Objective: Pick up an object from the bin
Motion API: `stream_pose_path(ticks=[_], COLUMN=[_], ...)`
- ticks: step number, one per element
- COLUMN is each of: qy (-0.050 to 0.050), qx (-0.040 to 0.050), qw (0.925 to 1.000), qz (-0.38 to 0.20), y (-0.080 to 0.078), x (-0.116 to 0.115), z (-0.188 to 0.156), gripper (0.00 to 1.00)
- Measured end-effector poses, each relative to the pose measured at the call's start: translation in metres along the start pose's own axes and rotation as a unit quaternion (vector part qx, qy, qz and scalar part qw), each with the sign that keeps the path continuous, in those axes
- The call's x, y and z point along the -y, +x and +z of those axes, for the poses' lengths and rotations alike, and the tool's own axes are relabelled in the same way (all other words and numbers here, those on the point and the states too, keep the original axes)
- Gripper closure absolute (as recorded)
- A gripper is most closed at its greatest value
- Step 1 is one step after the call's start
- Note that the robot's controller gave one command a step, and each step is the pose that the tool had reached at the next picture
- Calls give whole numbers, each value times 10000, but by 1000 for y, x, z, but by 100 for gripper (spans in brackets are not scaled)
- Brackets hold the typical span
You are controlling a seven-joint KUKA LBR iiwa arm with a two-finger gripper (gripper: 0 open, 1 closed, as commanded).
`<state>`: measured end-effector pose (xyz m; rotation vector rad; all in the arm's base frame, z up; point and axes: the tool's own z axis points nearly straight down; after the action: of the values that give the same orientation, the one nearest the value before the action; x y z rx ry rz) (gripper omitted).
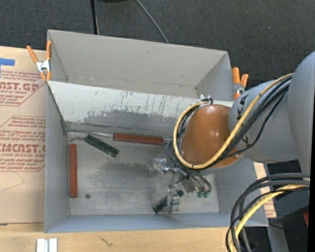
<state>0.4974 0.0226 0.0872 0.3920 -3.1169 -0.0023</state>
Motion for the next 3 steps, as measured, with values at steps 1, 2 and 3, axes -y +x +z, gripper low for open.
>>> stream_pose_path(ticks=[1,2,3], qy=[5,4,1], qx=[-4,-3,12], qw=[9844,9845,9831], qz=[-1757,-1756,-1832], y=[22,22,-28], x=[17,17,35], z=[17,17,-92], gripper=[100,100,100])
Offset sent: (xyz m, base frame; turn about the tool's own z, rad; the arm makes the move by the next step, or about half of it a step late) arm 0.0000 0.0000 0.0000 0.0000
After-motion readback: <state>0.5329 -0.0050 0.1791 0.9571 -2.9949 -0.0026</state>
